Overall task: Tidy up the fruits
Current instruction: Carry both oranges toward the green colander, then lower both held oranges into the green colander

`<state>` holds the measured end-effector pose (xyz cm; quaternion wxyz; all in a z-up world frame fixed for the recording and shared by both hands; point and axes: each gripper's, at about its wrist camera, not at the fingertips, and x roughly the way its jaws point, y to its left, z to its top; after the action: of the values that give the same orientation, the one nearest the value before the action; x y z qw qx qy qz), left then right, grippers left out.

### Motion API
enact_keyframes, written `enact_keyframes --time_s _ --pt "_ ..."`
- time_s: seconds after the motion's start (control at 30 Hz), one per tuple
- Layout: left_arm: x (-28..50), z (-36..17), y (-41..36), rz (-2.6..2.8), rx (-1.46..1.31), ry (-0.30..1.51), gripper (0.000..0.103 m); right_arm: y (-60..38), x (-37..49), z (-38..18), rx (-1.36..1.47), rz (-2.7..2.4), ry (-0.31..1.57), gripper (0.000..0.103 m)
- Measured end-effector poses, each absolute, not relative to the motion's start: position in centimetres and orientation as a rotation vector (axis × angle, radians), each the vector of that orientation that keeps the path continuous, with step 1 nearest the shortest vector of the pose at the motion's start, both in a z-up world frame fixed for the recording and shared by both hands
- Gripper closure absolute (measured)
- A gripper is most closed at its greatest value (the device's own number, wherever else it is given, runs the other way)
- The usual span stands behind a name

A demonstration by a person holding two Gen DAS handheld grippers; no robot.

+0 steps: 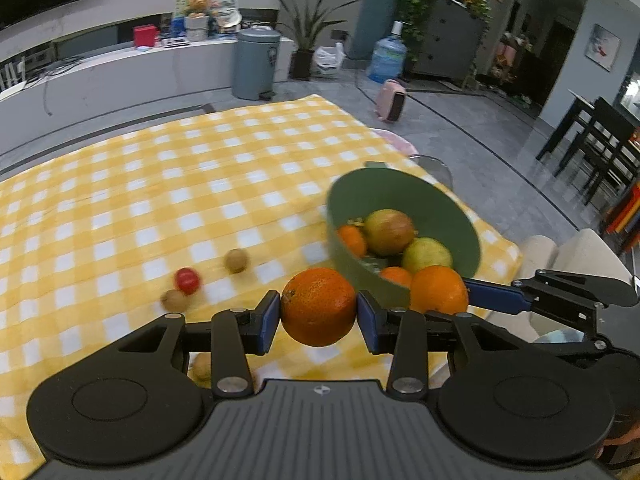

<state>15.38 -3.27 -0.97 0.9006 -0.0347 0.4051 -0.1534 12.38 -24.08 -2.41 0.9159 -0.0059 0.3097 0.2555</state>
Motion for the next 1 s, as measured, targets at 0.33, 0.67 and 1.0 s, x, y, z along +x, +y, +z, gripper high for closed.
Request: enact_keyframes --time_s 0.33,0.67,1.0 --pt "18.1 -1.3 -7.2 -0.415 -0.065 0.855 0.056 -30.3 13.0 -2.3 0.030 0.406 0.647 0.066" --pt "22.9 -2.5 -10.8 -0.447 -0.009 0.914 0.057 -33.5 17.9 -2.9 -0.034 0.342 0.666 0.066" --pt "27.0 -5.9 -13.1 -0.434 0.038 1.036 0.056 -33.1 24.9 -5.8 -0.160 0.400 0.765 0.066"
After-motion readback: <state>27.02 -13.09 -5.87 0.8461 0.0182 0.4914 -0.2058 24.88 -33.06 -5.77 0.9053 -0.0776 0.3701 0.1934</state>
